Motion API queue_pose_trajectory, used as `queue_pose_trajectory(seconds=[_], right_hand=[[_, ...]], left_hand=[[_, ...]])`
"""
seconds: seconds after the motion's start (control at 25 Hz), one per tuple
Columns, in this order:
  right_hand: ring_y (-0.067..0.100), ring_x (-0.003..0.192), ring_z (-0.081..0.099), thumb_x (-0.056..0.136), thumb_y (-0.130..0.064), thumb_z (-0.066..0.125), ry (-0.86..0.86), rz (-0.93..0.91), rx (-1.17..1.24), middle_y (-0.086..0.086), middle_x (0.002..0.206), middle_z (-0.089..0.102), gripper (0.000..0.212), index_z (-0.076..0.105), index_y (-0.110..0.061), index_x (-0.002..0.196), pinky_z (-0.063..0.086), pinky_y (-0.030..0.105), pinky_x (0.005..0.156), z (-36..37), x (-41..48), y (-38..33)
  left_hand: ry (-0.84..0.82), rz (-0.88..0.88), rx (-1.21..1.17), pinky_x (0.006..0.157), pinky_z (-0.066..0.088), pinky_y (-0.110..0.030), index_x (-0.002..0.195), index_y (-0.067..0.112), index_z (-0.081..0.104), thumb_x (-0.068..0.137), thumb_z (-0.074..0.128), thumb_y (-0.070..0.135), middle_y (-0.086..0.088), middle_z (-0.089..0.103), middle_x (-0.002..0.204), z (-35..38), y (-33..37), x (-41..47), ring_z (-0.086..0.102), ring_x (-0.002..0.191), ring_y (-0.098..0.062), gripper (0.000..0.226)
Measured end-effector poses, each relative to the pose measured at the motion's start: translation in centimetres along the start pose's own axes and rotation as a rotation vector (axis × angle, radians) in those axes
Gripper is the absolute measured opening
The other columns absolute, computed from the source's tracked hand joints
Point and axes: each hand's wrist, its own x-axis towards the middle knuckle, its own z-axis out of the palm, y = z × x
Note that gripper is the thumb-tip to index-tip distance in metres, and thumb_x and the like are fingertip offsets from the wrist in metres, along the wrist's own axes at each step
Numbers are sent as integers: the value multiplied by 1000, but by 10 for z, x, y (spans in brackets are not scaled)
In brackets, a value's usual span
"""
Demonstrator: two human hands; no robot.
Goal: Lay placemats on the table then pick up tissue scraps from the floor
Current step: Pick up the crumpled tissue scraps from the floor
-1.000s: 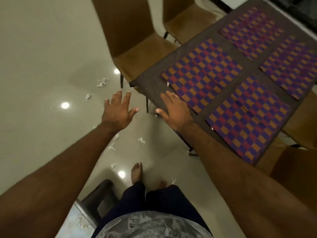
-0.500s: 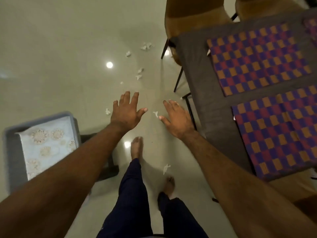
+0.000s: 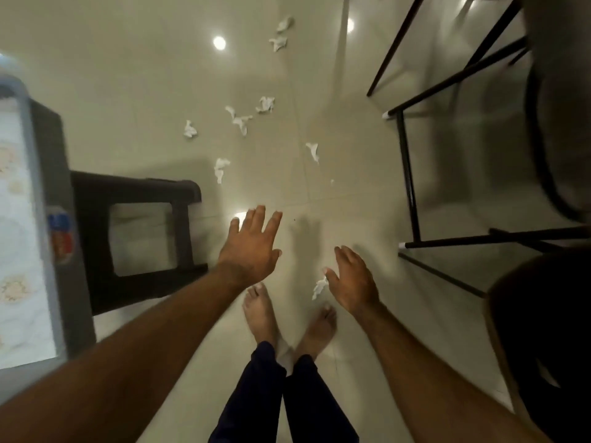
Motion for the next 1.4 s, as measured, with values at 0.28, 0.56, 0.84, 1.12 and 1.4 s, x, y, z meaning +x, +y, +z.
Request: queue_pose_trajectory(seconds=[0.28,0.56,0.84,1.12,1.4], right_hand=[[30,132,45,94,-19,52,-94,92,-17,11,141,50,35,55,-3,125,43,38,104,167,90,64],[27,129,43,96,-30,54,-17,257,-17,7,144,41,46,47,-11,138,50,43,98,271,100,85],[34,113,54,96,-10,47,-20,230,85,13,126,50,26,55,-12,120,48,39,91,292,103,80],[30,108,55,85,-25,53,85,280,159,8,126,48,46,51,-17,130,50,40,89,302,104,63],[29,105,57,92,-11,52,-13,82,29,7,123,55,17,62,-13,106,52,40,84,318,116,54]], left_hand=[[-15,83,15,123,16,-57,164,20,2,99,52,47,-21,6,170,159,-20,84,10,157,-38,86],[-51,165,112,121,18,-58,163,18,5,97,55,47,-23,7,169,244,-41,114,13,156,-40,88],[-116,156,123,123,15,-57,163,19,1,100,50,47,-22,0,171,259,-51,111,8,157,-39,85],[-114,148,81,123,15,-56,163,20,1,99,51,45,-20,1,171,256,-53,113,9,157,-38,85],[-117,134,-13,123,21,-55,163,20,6,98,53,48,-22,6,170,267,-49,109,13,156,-39,85]])
